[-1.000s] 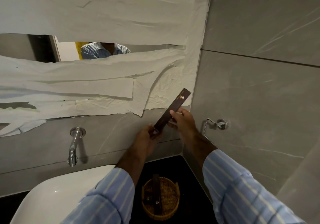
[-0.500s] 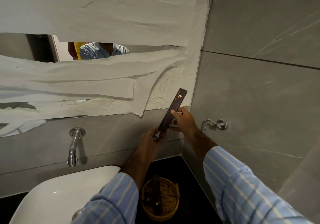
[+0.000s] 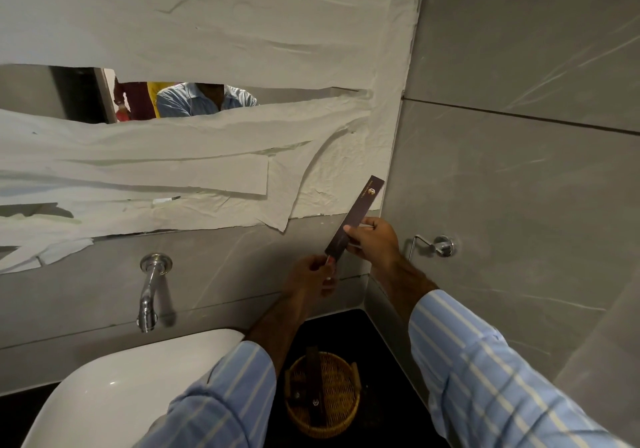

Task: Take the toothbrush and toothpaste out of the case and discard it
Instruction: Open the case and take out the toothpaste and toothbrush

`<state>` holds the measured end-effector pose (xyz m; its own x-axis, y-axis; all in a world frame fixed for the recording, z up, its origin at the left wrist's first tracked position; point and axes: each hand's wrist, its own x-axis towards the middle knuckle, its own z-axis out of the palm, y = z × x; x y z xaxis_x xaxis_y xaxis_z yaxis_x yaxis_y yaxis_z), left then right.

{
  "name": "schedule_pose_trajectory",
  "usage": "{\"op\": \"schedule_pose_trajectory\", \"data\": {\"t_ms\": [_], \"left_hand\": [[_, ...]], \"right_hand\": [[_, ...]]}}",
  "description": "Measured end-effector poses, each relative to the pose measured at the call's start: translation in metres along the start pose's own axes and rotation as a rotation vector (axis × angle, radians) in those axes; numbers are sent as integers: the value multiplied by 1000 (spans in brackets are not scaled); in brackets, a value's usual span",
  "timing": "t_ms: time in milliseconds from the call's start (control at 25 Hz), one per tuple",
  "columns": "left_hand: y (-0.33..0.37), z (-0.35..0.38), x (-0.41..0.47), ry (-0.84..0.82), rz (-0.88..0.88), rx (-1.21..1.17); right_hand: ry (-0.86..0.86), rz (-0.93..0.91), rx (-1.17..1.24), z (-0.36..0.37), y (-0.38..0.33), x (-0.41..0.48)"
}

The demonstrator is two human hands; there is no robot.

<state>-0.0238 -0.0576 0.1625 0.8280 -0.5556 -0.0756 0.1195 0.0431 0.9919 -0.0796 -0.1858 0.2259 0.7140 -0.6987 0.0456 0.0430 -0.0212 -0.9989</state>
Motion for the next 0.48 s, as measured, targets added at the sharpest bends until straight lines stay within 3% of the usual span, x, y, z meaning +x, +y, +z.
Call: {"op": "schedule_pose_trajectory", "data": {"t_ms": [120,480], "left_hand": [[5,-2,8,-30,99,350],[5,-16,-9,-65,212,482]], "right_hand": [[-16,-6,-2,-2,-4,-3],[157,-121,87,-17,-28,-4]]}}
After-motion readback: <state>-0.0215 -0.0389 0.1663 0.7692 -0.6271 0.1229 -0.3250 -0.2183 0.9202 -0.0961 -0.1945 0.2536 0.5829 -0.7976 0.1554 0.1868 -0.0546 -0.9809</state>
